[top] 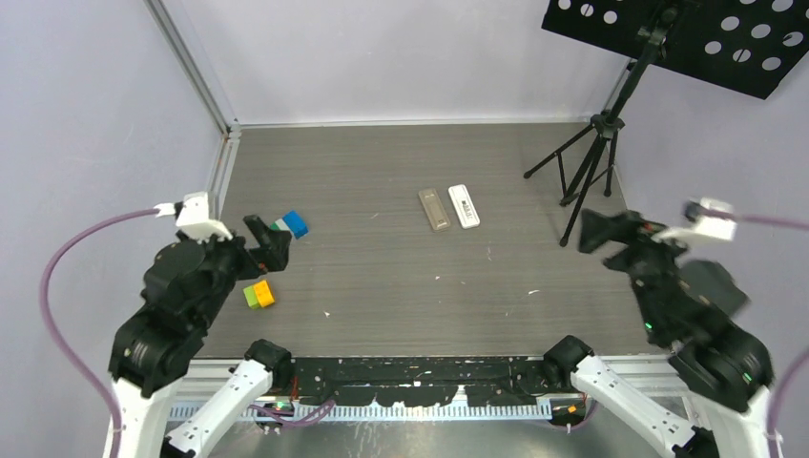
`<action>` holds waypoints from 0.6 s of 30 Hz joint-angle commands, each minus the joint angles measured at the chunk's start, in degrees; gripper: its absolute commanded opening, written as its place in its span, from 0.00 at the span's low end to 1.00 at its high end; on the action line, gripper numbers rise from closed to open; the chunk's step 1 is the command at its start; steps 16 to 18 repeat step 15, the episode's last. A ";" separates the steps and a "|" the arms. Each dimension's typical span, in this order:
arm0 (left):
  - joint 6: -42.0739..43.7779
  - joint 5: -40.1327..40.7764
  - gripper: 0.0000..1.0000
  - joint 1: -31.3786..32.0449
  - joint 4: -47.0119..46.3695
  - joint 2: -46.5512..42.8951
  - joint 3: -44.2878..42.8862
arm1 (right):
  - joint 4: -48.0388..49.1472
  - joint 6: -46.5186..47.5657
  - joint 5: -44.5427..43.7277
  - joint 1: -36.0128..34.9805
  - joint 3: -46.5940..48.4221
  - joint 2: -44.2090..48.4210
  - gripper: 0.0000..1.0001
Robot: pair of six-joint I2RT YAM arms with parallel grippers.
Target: Load the batteries into the remote control
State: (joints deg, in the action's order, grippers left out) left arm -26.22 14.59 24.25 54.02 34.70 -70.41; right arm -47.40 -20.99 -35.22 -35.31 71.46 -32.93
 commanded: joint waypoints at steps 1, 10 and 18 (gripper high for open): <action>2.27 2.75 1.00 -0.17 7.22 -4.59 -3.52 | -5.00 5.71 -8.20 -0.20 3.39 6.82 0.92; 0.55 3.74 1.00 -0.17 12.20 -13.43 -5.02 | -9.20 6.64 -11.80 -0.20 9.16 12.29 0.93; -0.57 2.53 1.00 -0.17 10.23 -14.57 -4.69 | -9.25 4.82 -11.70 -0.24 7.87 13.70 0.92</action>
